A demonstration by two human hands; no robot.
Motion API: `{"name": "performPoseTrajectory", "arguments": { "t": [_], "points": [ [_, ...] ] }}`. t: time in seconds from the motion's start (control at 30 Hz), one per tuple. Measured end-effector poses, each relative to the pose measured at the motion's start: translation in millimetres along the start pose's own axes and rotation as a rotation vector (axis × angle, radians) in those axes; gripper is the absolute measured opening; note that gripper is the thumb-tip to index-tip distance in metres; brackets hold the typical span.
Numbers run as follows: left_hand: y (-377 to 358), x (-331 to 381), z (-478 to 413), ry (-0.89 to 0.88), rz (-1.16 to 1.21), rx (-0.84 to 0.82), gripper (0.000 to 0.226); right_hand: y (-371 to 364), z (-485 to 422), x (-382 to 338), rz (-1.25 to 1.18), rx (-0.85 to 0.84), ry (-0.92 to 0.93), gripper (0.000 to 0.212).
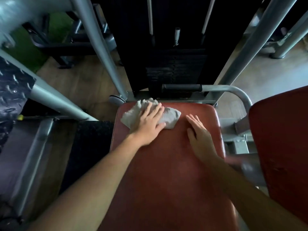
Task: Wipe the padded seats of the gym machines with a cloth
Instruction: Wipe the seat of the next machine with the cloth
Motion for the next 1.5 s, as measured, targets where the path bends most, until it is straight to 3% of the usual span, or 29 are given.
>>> {"name": "performPoseTrajectory", "arguments": {
  "t": [0.17,0.3,0.37,0.43,0.53,0.63,0.87,0.93,1.07,1.2,1.3,1.4,1.5],
  "points": [
    [-42.4,57.6,63.2,-0.060,-0.062,0.021,0.069,13.7,62.1,17.5,0.025,-0.156,0.076,0.054],
    [-36.4,72.5,117.3,-0.165,0.314,0.124,0.056,8.9,73.9,-1.2,0.200,-0.166,0.230,0.055],
    [-26.3,48.0,151.4,-0.061,0.306,0.349,0.050,-8.5,74.0,-21.7,0.373,-0.224,0.377,0.054],
    [-31.3,4.4,185.7,0.187,0.297,0.476,0.045,-35.2,69.9,-40.1,0.530,-0.349,0.530,0.054],
    [-65.0,-41.9,227.0,0.403,0.292,0.409,0.057,-76.9,55.4,-53.8,0.718,-0.522,0.689,0.057],
    [-98.8,-47.7,247.1,0.374,0.269,0.325,0.062,-99.9,34.3,-64.3,0.809,-0.529,0.778,0.054],
    [-118.6,-31.6,263.1,0.388,0.327,0.395,0.056,-131.9,20.6,-101.9,0.884,-0.642,1.198,0.052],
    [-118.7,-32.3,263.7,0.372,0.360,0.413,0.055,-138.1,-1.2,-110.7,0.844,-0.632,1.176,0.051],
    [-115.9,-32.5,265.3,0.350,0.432,0.453,0.052,-147.6,-74.5,-133.3,0.712,-0.482,0.761,0.057],
    [-113.9,-34.9,269.6,0.360,0.550,0.502,0.051,-158.7,-80.3,-145.5,0.688,-0.378,0.588,0.058],
    [-115.6,-38.6,272.2,0.379,0.634,0.501,0.051,-163.6,-33.6,-146.8,0.684,-0.338,0.605,0.052],
    [-115.9,-39.7,273.6,0.386,0.617,0.492,0.051,-172.0,26.4,-141.3,0.699,-0.474,0.762,0.051],
    [-115.0,-37.9,272.3,0.379,0.562,0.483,0.051,-167.9,26.1,-133.6,0.752,-0.576,0.928,0.051]
  ]
}}
Point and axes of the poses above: each hand's wrist, its own z-axis away from the middle knuckle, its own y-axis out of the back of the hand, x = y × z, the point moved 7 cm from there along -z, towards the middle knuckle, and after that the axes turned 10 degrees about -x, right-handed, at the moved point
